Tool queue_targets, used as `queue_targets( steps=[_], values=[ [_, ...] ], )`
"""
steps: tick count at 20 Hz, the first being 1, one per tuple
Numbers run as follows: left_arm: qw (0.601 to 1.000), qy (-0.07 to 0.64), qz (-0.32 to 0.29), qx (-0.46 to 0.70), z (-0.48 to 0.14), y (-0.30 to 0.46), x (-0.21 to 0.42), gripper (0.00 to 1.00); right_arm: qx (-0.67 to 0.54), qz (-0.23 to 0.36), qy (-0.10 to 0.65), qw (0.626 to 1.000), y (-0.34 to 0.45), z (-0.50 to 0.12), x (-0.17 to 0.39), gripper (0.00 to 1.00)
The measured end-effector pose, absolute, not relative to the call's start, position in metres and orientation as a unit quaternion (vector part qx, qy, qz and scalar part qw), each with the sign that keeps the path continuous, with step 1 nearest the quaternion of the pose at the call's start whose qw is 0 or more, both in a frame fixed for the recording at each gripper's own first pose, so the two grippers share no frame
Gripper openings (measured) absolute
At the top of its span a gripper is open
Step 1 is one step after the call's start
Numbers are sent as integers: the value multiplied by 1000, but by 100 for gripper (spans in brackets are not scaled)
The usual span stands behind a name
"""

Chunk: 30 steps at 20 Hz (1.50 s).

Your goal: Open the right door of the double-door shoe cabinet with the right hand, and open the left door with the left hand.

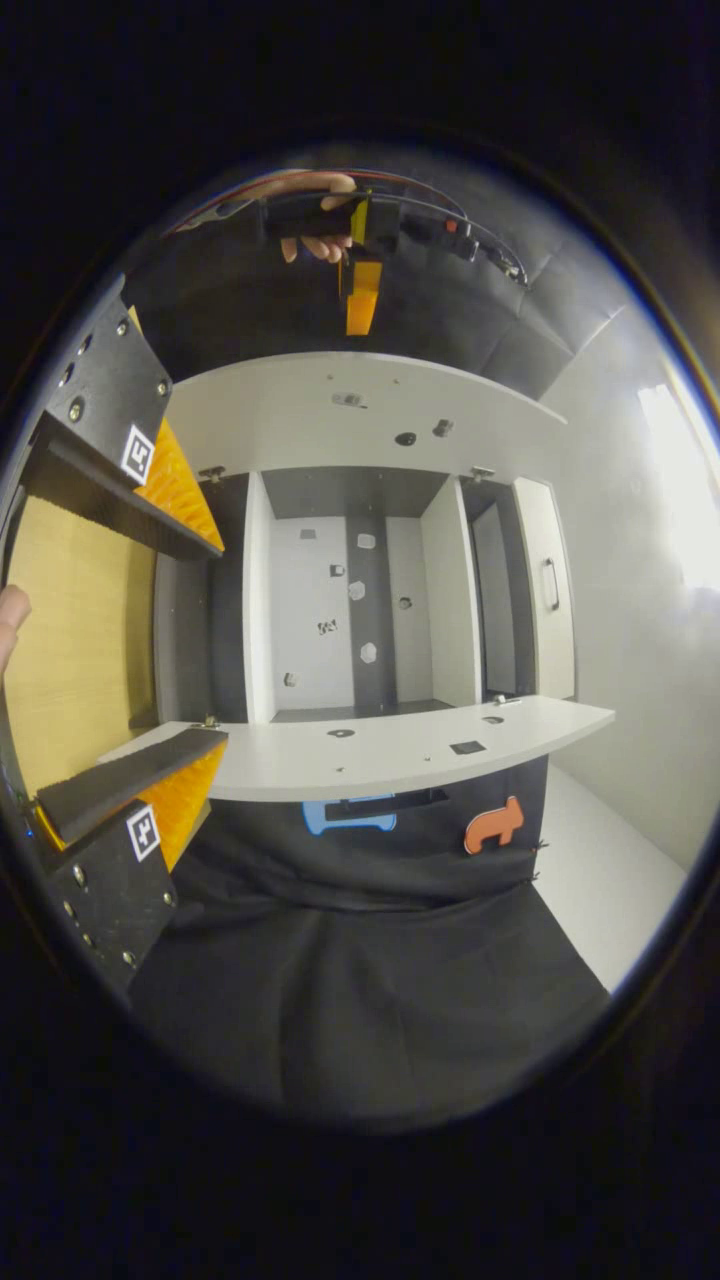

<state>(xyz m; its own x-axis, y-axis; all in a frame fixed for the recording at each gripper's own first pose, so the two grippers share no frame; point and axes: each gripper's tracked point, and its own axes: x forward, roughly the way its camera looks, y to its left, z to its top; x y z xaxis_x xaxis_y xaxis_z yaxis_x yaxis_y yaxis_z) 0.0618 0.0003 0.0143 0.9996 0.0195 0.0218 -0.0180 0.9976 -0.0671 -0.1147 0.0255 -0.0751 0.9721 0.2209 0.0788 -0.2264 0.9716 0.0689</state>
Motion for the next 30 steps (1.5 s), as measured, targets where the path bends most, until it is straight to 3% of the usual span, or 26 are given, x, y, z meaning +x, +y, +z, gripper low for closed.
queue_targets(
  steps=[2, 7, 8, 14, 15, 16, 30],
  values=[
    [999, -18, 7, -35, 15, -4, 61, 87, 37, 113, -37, 992, 25, -73, -115, 100],
    [1000, -10, 12, -24, 9, -9, 53, 89, 39, 109, -43, 992, 20, -66, -118, 98],
    [1000, -10, 7, -23, 8, -12, 51, 94, 40, 108, -44, 992, 18, -64, -118, 97],
    [1000, -4, -12, -12, -3, -31, 48, 94, 34, 109, -50, 992, 19, -61, -121, 97],
    [1000, -2, -13, -8, -6, -33, 46, 89, 34, 109, -49, 992, 19, -61, -121, 97],
    [1000, 2, -17, -3, -8, -36, 45, 94, 33, 109, -49, 992, 18, -61, -120, 98],
    [999, -5, -23, -22, -25, -63, 38, 94, 38, 103, -49, 993, 16, -63, -119, 100]
  ],
)
